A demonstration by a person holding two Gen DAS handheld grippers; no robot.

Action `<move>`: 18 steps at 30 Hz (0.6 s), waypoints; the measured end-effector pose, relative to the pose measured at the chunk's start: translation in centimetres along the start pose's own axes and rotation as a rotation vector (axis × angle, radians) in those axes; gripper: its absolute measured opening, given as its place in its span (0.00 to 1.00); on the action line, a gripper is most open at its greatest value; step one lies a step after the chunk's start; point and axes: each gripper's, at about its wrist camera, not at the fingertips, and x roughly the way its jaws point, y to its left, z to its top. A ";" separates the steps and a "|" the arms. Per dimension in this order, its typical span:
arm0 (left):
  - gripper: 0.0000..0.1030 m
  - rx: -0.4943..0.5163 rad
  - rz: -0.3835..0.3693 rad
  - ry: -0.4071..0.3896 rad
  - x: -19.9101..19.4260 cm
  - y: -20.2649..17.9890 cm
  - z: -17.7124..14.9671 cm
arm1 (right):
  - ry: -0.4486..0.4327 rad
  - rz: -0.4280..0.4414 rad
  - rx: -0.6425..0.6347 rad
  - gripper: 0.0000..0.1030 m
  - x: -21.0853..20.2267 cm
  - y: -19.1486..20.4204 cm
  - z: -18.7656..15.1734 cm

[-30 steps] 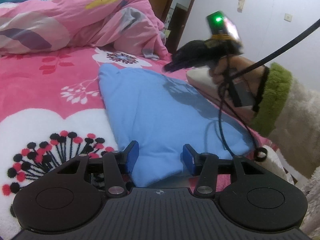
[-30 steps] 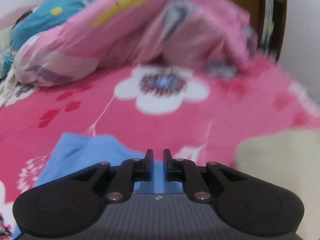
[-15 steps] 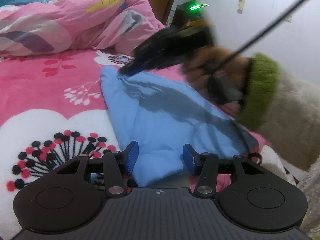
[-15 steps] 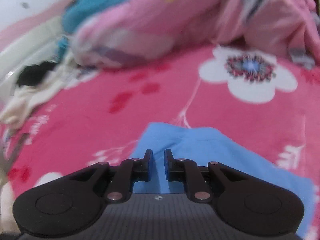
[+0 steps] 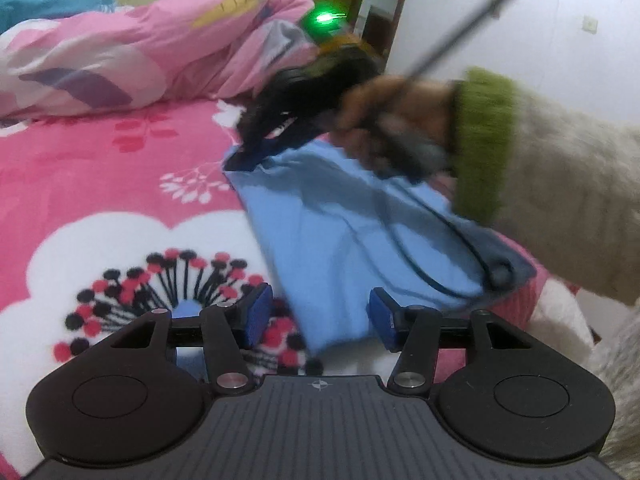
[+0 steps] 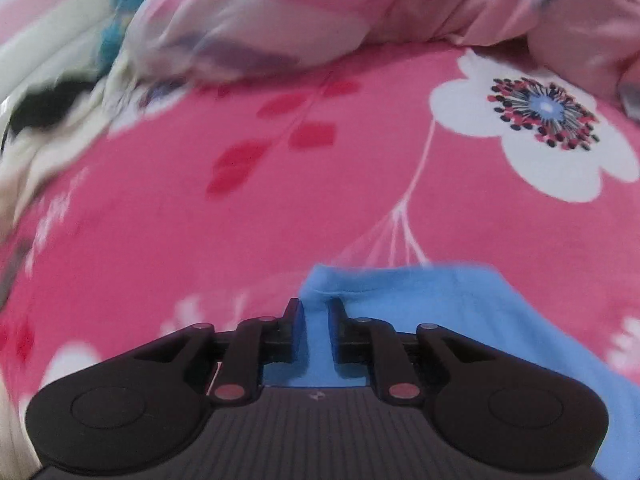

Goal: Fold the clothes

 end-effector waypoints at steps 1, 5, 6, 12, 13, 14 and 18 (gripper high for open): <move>0.52 0.003 0.000 0.001 0.0 -0.1 0.0 | -0.048 -0.013 0.021 0.13 -0.3 -0.1 0.4; 0.52 0.002 -0.004 0.001 -0.1 -0.1 -0.1 | -0.153 -0.042 0.068 0.18 -3.3 -0.6 1.2; 0.52 -0.001 -0.007 0.000 -0.2 0.0 -0.2 | -0.154 -0.011 0.062 0.18 -4.6 -0.7 0.9; 0.53 -0.006 -0.020 0.002 0.1 0.2 -0.3 | 0.033 0.153 -0.159 0.18 -10.2 2.2 -3.7; 0.53 -0.002 -0.018 0.002 0.1 0.1 -0.3 | 0.075 0.166 -0.187 0.18 -10.1 2.7 -4.8; 0.53 0.003 -0.015 0.004 0.1 0.1 -0.4 | 0.118 0.157 -0.217 0.18 -9.3 3.3 -5.9; 0.53 0.024 0.003 0.012 0.2 -0.4 -0.4 | 0.063 0.073 -0.184 0.13 -5.5 3.7 -6.1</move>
